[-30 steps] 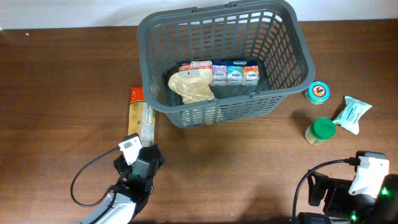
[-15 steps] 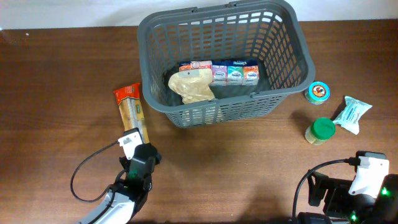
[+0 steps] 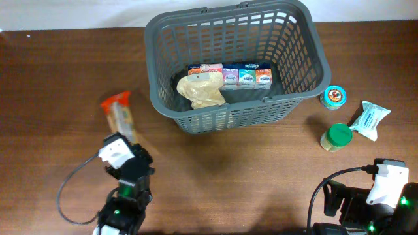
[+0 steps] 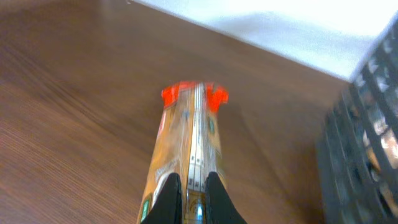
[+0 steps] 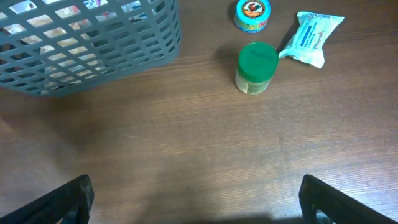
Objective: Pack container
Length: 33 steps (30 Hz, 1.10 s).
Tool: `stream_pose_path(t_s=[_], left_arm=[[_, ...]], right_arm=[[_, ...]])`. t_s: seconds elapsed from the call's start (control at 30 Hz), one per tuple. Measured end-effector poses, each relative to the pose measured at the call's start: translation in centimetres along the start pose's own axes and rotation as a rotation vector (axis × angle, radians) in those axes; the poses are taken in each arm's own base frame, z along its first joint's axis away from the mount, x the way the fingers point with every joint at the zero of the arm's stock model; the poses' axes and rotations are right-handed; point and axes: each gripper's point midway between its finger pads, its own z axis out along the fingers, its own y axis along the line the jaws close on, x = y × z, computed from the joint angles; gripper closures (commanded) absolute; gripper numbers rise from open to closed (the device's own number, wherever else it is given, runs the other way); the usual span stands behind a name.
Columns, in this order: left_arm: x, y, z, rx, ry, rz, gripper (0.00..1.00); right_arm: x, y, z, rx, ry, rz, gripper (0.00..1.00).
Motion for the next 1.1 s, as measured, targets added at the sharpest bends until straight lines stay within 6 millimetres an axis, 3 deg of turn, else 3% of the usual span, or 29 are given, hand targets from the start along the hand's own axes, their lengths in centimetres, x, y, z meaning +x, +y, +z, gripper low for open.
stream_pose_path(t_s=[0.17,0.27,0.4,0.47,0.57,0.77,0.8,0.83,0.9,0.93,1.1], left_arm=[[-6.5,1.1,-1.4,-0.054,-0.109,0.079,0.98],[-11.7,-0.8,-2.8,0.011,-0.177,0.150,0.98],[-19.8,-3.5,-6.3,0.127,-0.279,0.219,0.98],[-21.4,-3.8,-7.5,0.148,-0.271,0.263,0.98],[-22.1,-4.4,-8.1,0.176,-0.236,0.324,0.98],[-20.6,-5.5,-6.8,0.198,-0.173,0.393,0.98],[-20.4,-5.5,-6.7,0.200,-0.167,0.396,0.91],[-20.3,-5.6,-6.7,0.203,-0.163,0.398,0.69],[-20.0,-5.5,-6.7,0.203,-0.147,0.386,0.13],[-19.6,-5.3,-6.6,0.200,-0.128,0.377,0.01],[-15.6,-2.1,-5.6,0.053,0.049,0.193,0.01]], right_arm=[[0.0,0.0,0.0,0.000,0.000,0.000,0.01],[0.0,0.0,0.0,0.000,0.000,0.000,0.01],[0.0,0.0,0.0,0.000,0.000,0.000,0.01],[0.0,0.0,0.0,0.000,0.000,0.001,0.01],[0.0,0.0,0.0,0.000,0.002,0.001,0.01],[0.1,0.0,0.0,0.000,0.003,0.000,0.01],[0.1,0.0,0.0,0.000,0.003,0.000,0.01],[0.1,0.0,0.0,0.000,0.003,0.000,0.01],[0.1,0.0,0.0,0.000,0.002,0.000,0.01],[0.1,0.0,0.0,0.000,0.003,0.001,0.01],[0.1,0.0,0.0,0.000,0.003,0.000,0.01]])
